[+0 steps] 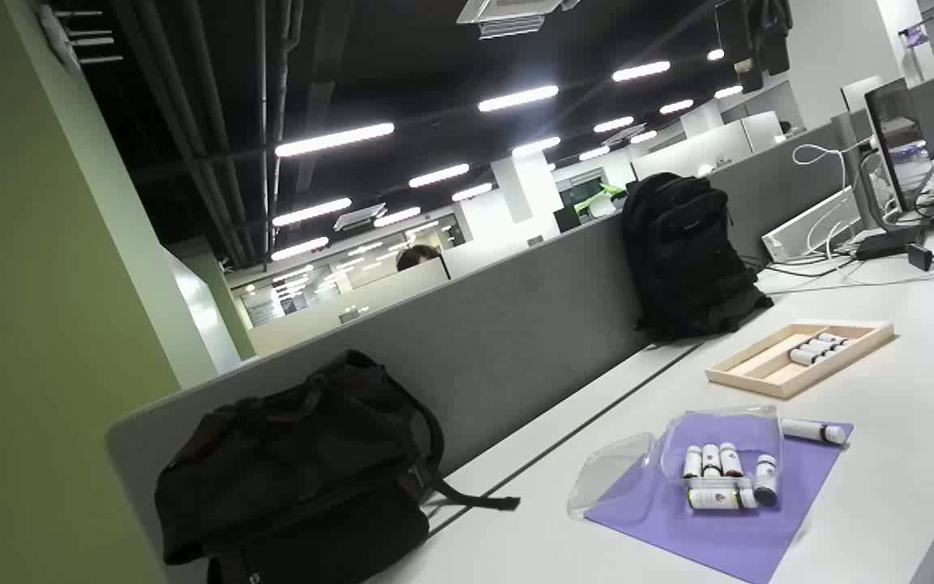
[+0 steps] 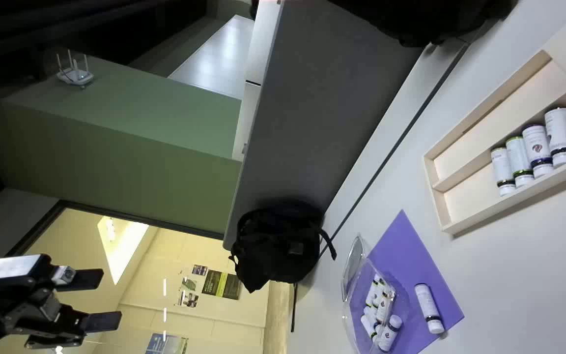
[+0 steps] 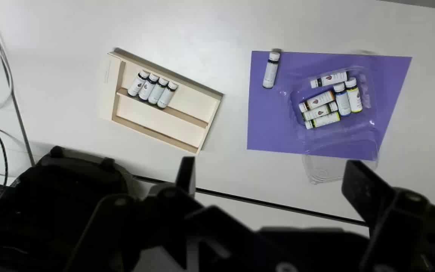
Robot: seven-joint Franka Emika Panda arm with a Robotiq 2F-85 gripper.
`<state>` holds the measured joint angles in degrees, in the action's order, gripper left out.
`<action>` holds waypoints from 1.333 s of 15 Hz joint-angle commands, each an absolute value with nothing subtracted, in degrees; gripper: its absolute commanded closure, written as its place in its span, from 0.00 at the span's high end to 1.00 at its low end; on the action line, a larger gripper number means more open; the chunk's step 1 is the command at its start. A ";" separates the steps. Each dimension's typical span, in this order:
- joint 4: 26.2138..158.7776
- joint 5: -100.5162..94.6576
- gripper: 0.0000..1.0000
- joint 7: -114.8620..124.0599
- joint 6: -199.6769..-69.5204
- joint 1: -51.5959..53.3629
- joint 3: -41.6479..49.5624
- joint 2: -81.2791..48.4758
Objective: Remove two bottles from the container and place them on the table
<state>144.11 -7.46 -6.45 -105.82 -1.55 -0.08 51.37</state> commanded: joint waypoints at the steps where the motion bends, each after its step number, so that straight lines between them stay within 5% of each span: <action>1: 143.97 -7.93 1.00 -5.98 -105.79 -0.81 0.39 51.33; 8: 143.95 -7.93 1.00 -5.98 -105.82 -0.81 0.39 51.53; 20: 139.75 -0.46 1.00 36.70 -129.99 -3.14 -13.79 17.13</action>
